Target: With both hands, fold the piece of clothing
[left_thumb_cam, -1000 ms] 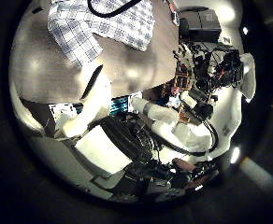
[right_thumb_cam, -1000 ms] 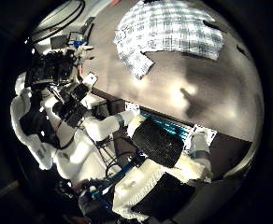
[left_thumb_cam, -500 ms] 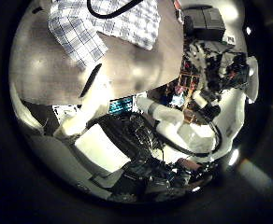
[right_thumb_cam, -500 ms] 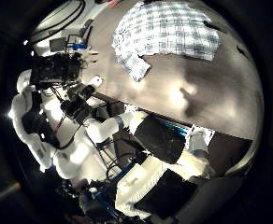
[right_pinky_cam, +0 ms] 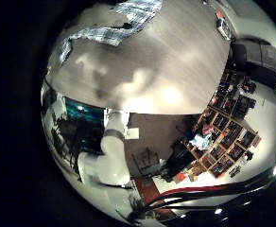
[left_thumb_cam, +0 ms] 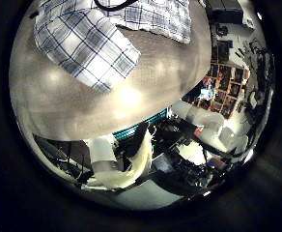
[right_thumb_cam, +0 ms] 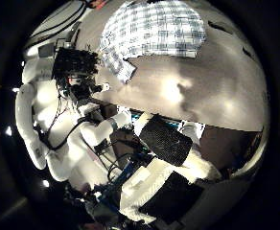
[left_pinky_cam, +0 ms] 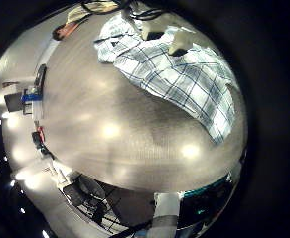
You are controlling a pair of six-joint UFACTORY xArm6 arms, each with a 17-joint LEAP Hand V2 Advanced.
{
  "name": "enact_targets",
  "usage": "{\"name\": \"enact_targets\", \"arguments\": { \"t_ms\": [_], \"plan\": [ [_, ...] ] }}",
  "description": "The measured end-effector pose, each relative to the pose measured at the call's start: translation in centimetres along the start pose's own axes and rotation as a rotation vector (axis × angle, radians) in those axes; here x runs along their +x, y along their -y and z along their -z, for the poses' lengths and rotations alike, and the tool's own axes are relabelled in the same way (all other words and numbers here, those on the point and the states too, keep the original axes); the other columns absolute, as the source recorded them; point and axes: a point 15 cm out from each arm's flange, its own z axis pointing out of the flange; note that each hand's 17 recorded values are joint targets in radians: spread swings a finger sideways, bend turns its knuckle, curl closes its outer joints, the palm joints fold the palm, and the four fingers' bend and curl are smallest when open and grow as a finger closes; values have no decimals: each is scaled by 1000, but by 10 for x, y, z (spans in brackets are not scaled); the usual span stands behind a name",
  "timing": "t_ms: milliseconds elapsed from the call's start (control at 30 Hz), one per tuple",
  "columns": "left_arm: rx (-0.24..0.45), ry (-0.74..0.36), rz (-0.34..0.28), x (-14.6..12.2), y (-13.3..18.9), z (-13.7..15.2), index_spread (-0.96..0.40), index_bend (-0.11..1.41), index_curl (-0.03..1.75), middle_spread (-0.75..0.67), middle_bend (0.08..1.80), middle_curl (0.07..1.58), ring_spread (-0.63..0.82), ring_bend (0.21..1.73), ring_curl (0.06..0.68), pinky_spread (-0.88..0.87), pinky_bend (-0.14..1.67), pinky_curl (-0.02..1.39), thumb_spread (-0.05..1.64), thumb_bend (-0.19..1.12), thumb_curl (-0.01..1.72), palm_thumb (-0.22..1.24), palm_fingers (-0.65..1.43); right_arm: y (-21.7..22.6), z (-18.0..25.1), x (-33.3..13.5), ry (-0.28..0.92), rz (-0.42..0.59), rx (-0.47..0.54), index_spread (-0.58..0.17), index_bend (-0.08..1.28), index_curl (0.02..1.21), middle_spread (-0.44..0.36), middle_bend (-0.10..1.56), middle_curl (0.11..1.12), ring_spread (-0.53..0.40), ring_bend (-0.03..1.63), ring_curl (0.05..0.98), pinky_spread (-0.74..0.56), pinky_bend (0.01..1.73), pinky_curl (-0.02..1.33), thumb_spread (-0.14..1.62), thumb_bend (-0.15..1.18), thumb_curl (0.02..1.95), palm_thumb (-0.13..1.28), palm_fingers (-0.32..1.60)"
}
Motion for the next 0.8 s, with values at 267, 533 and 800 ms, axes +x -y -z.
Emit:
{"name": "enact_targets", "arguments": {
  "t_ms": [267,533,800],
  "plan": [
    [-69,1,4,5,14,-29,53,144,315,361,201,312,463,672,206,424,415,388,910,-30,311,172,3,-3,0,7,-27,-4,-9,-417,185,343,-53,442,387,-85,856,183,223,813,-3,1378,-9,287,438,404],
    [-83,42,50,-3,27,-45,103,199,321,224,422,389,386,650,193,370,309,341,920,12,341,324,265,-4,-1,11,-40,-6,-13,-415,182,344,-57,442,387,-86,853,181,223,808,-3,1381,-10,288,440,407],
    [-76,97,85,-12,34,-46,-124,251,417,-113,819,627,-241,1059,326,-123,491,400,1009,69,381,644,982,-6,-21,11,-34,-4,-66,-407,180,343,-66,446,386,-92,851,179,223,804,-3,1382,-10,289,440,410]
  ]
}}
